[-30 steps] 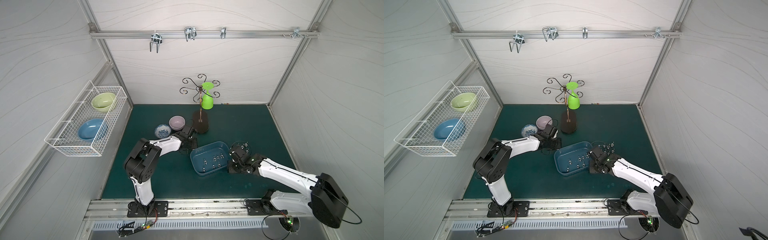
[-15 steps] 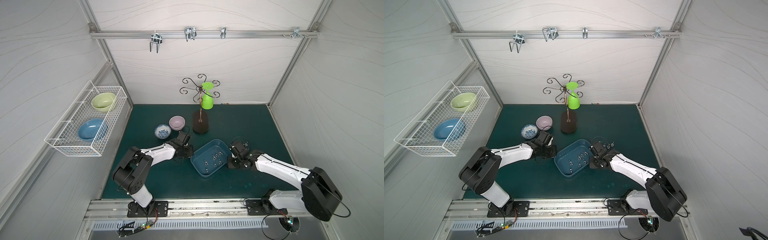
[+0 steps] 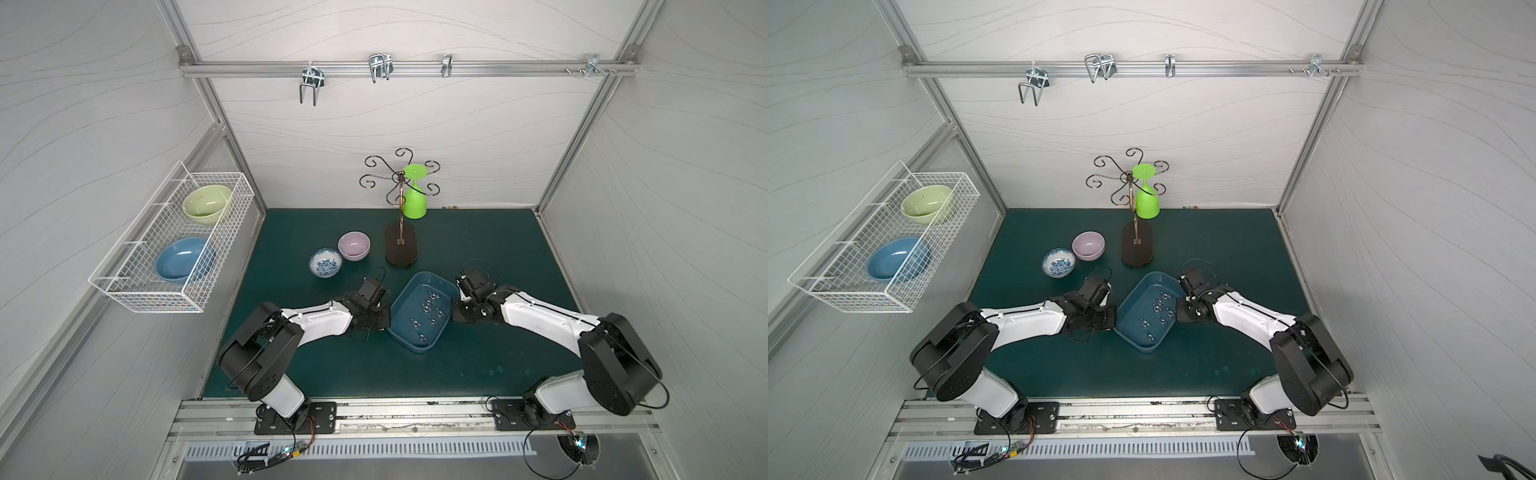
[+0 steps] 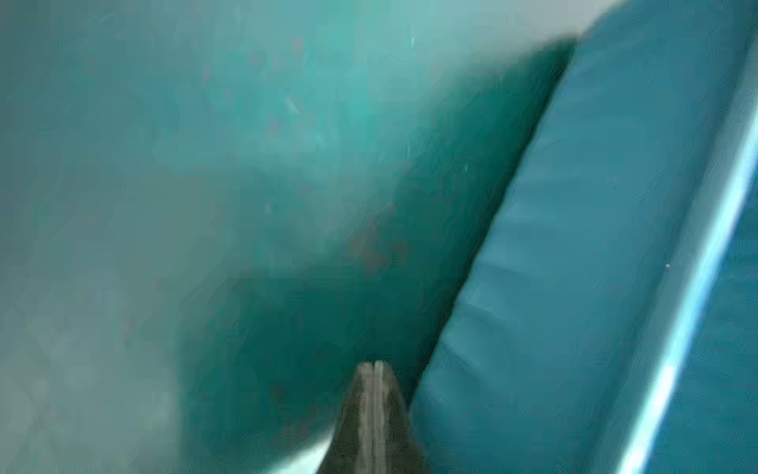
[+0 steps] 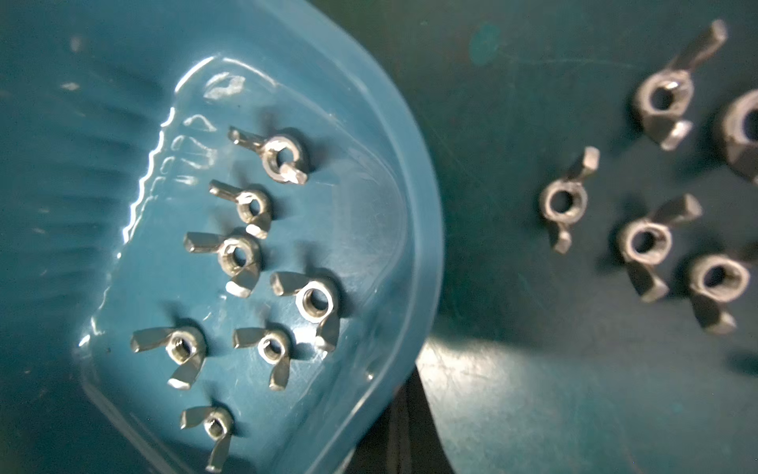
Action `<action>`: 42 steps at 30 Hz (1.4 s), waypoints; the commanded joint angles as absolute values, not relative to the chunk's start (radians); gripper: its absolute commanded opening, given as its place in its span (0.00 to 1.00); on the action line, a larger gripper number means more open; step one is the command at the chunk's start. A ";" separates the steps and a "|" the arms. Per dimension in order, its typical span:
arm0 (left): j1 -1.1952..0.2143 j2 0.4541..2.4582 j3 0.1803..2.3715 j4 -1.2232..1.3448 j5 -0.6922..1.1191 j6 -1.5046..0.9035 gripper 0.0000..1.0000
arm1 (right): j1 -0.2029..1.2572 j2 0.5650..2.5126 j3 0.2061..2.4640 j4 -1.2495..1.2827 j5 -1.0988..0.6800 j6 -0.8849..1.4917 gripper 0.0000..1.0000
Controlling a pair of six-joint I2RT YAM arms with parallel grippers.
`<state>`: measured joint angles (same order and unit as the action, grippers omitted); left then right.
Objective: Take out the wing nut from the storage box
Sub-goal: Adjust the storage box at the center of the board.
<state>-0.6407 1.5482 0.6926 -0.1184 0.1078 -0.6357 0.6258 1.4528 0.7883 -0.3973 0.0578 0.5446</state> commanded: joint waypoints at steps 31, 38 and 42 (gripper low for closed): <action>-0.633 1.446 0.699 -0.123 0.066 -0.635 0.00 | 0.529 1.632 1.003 -0.418 -0.004 0.474 0.00; -0.670 1.409 0.616 -0.060 0.086 -0.662 0.00 | 0.528 1.642 1.002 -0.456 0.001 0.469 0.00; -0.691 1.379 0.574 -0.022 0.089 -0.675 0.00 | 0.522 1.600 0.966 -0.461 -0.005 0.468 0.00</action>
